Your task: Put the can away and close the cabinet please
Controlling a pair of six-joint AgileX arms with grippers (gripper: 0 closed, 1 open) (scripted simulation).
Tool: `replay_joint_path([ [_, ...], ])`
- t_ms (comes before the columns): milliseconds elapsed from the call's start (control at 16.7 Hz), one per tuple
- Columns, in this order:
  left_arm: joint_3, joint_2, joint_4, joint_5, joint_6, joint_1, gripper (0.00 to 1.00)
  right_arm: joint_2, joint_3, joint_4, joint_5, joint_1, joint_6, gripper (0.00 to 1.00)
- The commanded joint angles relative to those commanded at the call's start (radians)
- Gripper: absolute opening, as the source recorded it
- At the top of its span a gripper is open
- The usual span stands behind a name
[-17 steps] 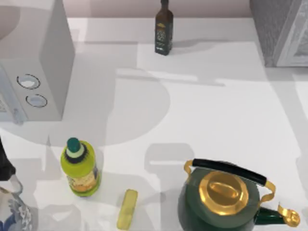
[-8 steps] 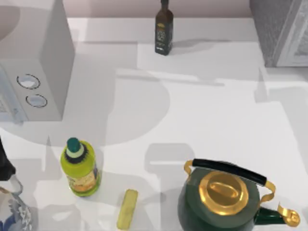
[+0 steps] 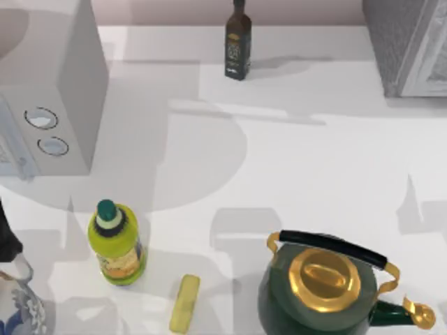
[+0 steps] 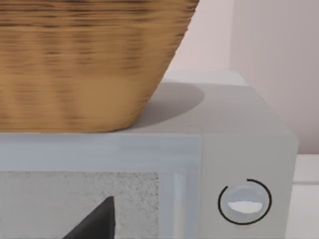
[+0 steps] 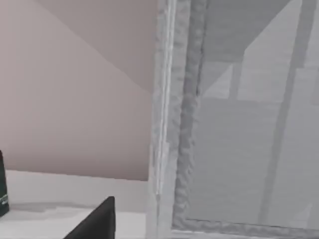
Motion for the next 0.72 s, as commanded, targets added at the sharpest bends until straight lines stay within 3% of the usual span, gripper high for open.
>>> replay_joint_path([
  [360, 0.000, 0.000, 0.000, 0.000, 0.000, 0.000, 1.00, -0.252, -0.337, 0.054, 0.019, -0.014, 0.044, 1.00],
  [720, 0.000, 0.000, 0.000, 0.000, 0.000, 0.000, 1.00, -0.279, -0.369, 0.061, 0.021, -0.015, 0.052, 1.00],
])
